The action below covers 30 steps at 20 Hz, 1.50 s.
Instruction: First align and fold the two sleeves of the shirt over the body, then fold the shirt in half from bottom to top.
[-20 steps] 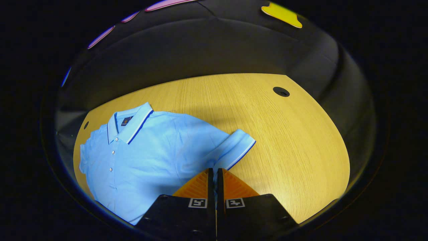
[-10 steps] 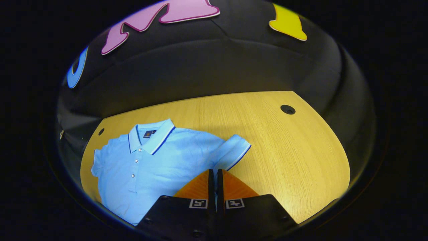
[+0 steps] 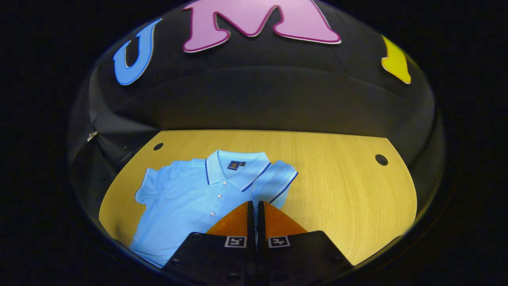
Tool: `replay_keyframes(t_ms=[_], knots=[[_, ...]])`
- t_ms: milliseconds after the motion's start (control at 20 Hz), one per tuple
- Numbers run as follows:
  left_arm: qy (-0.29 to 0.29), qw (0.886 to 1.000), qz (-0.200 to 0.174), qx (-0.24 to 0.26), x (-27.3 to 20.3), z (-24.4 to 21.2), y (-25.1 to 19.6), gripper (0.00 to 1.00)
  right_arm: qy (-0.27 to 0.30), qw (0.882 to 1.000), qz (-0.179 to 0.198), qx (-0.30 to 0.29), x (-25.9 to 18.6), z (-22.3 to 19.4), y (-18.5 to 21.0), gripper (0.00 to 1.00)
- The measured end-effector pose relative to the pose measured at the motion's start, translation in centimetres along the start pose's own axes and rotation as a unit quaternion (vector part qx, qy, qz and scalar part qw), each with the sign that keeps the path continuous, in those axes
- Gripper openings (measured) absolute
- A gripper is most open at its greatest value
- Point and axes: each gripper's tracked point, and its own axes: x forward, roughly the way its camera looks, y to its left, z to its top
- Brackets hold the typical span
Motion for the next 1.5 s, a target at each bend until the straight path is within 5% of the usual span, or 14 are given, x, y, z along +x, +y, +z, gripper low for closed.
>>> replay_keyframes(t_ms=[400,900,1150,1200,1250,1300,1500], knots=[[0.012,0.999,0.044,-0.015,-1.5,-1.4,3.0,0.99,0.060,0.990,0.082,-0.094,2.3,-4.6,10.5,0.05],[0.024,0.998,0.058,-0.026,-1.4,-2.1,4.0,0.99,0.130,0.984,0.073,-0.097,4.7,-8.8,12.5,0.07],[0.022,0.998,0.049,-0.025,-0.2,-1.8,3.9,0.99,0.126,0.986,0.078,-0.071,4.5,-8.5,12.8,0.31],[0.023,0.998,0.046,-0.026,0.0,-1.8,3.8,0.99,0.121,0.987,0.083,-0.067,4.3,-8.4,13.2,0.46],[0.024,0.998,0.043,-0.026,0.4,-1.7,3.8,0.99,0.115,0.987,0.088,-0.066,4.1,-8.2,13.4,0.51],[0.024,0.999,0.040,-0.026,0.7,-1.7,3.6,0.99,0.106,0.988,0.090,-0.069,3.8,-7.9,13.4,0.71],[0.021,0.999,0.021,-0.017,1.9,-1.1,2.5,0.99,0.055,0.992,0.103,-0.050,1.6,-5.4,13.9,0.80]])
